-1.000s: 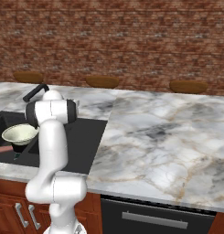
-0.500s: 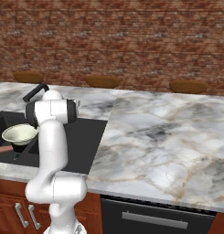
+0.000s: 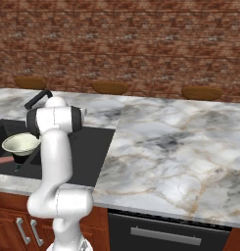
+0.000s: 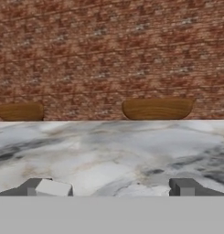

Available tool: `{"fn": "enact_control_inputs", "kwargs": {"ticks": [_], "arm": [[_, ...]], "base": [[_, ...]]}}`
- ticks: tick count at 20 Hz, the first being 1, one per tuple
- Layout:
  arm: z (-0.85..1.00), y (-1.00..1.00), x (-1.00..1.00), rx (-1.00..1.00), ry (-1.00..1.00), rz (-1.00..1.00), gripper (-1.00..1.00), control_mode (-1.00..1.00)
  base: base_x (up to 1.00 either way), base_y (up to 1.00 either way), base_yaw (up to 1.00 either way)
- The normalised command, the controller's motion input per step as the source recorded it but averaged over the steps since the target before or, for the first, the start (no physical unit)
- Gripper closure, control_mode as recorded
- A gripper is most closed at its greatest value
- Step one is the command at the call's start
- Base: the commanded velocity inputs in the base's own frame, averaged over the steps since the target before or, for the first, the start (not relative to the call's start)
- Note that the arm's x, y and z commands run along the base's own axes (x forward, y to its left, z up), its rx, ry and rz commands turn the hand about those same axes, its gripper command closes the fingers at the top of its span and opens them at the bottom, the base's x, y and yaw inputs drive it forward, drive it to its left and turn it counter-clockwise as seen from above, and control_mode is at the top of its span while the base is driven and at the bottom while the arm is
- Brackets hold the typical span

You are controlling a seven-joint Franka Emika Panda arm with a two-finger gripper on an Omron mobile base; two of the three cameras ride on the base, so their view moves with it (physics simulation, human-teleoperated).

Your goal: Pick the saucepan and bowl and place them in the sink. Then turn on the water.

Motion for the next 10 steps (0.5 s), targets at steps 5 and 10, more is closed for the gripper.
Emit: {"fn": "enact_control_inputs", "kwargs": {"ticks": [5, 10], "arm": [[0.0, -0.71, 0.0, 0.03, -0.03, 0.06, -1.0, -1.0], [0.0, -0.69, 0.03, 0.03, -0.04, 0.07, -1.0, -1.0]], "base": [[0.0, 0.0, 0.0], [0.0, 0.0, 0.0]]}}
